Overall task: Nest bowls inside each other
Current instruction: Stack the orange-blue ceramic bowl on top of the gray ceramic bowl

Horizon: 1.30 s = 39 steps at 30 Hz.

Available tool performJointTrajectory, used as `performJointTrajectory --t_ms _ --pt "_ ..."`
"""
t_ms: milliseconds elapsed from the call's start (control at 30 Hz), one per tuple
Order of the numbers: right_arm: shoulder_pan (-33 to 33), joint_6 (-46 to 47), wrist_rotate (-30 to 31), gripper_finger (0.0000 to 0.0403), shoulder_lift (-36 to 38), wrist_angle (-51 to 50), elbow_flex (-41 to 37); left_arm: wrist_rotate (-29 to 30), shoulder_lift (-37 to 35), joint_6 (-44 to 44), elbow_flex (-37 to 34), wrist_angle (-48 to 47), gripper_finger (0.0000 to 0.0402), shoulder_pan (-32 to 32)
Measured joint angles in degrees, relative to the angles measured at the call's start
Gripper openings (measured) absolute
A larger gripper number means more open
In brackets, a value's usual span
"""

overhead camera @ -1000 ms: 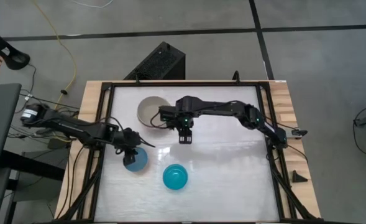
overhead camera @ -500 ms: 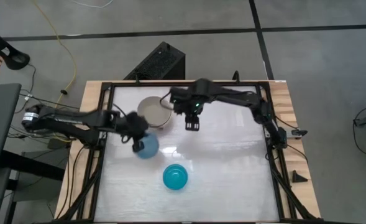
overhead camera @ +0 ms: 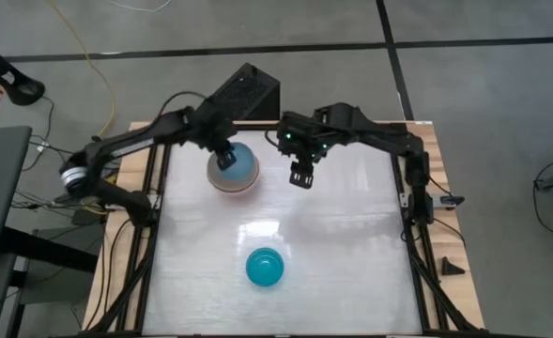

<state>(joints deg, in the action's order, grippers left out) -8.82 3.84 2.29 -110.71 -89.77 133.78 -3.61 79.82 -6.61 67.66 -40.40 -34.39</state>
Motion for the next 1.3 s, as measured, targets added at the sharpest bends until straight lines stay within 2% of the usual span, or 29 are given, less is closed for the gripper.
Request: performJointTrajectory --t_ms 133,300,600,833,967,1300 --pt "3.2 2.0 3.9 0.0223 0.1 -0.2 0.0 -6.4 3.7 -4.5 0.1 -5.5 0.0001 -6.6" --pt "7.1 2.3 6.9 0.0223 0.0 -0.3 0.0 -10.4 3.0 -8.5 0.1 -6.3 0.0001 -9.9" --pt "8.0 4.7 8.6 0.0223 0.0 -0.2 0.0 -10.8 2.5 -15.6 0.1 -14.8 0.0001 -11.6" --pt "7.0 5.8 8.9 0.0223 0.0 0.2 0.0 -12.9 2.7 -14.1 0.1 -8.6 0.0 -11.5" --pt "7.0 5.9 9.7 0.0223 0.0 0.2 0.0 -10.6 3.6 -12.7 -0.3 -3.8 0.0 -9.5" --pt "7.4 7.4 9.9 0.0223 0.0 0.2 0.0 -9.4 12.7 -12.3 -0.6 1.1 0.0 -6.8"
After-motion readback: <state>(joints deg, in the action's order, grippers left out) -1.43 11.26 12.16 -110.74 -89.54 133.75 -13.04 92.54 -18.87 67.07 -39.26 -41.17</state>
